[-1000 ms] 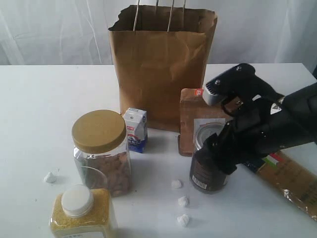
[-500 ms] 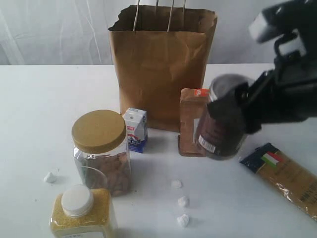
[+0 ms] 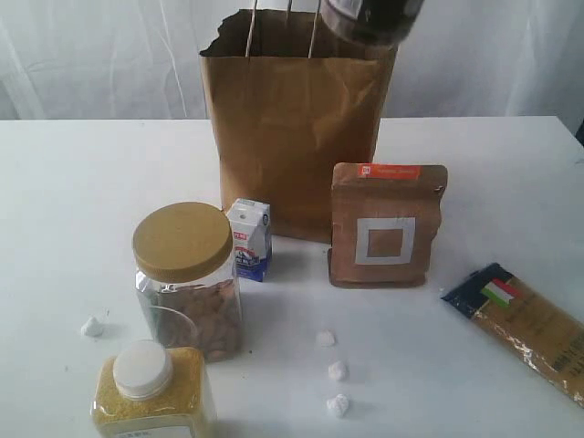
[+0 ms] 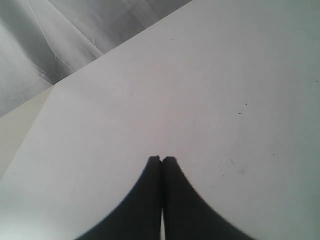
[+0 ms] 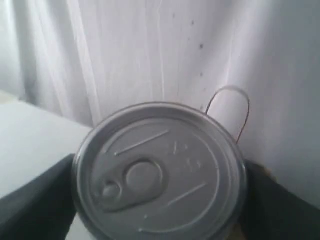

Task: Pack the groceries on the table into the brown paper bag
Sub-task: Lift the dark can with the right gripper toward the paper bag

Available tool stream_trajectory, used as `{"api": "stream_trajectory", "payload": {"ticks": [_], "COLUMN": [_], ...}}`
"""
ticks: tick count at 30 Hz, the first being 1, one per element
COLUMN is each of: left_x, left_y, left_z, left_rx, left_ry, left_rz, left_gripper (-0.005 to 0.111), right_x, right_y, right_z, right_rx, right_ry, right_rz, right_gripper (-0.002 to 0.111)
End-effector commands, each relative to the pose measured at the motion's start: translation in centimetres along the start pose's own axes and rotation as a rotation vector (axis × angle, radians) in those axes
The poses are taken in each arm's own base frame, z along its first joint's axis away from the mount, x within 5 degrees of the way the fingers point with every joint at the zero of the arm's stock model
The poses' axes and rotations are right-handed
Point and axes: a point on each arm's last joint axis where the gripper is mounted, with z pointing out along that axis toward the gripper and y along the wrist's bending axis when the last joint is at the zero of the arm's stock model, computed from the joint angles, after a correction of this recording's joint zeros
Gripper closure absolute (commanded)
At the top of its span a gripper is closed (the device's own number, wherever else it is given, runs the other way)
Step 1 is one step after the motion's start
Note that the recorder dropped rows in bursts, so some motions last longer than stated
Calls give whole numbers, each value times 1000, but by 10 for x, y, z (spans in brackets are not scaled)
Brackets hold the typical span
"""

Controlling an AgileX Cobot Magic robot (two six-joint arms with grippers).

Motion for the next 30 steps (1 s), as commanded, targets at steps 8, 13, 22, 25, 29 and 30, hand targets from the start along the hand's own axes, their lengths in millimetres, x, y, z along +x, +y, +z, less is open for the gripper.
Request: {"api": "stream_trajectory", "payload": {"ticks": [8,13,22,25,29,30], "left_x": [1,0,0,0,0,0], "left_y": [-2,-4,-4,-4,-4,-4], "left_z": [1,1,1,1,1,1], "left_rx": [25,49,52,52,52,52], "left_ry": [-14,-28,-31,-31,-31,-31], "left_rz": [2,10,11,11,11,11], "left_gripper": [107,107,107,107,107,107], "right_x": [5,37,56,63,84,91], "right_y": [-26,-45,-54,-57,-60,-61], "right_z": [81,113,136,142,158,163], "right_rx": [156,201,231,239,245,246], "right_ry": [-388,-287,-311,-313,-258,-240], "right_rz": [6,12,55,53,51,51], "right_gripper": [66,66,66,66,66,66]}}
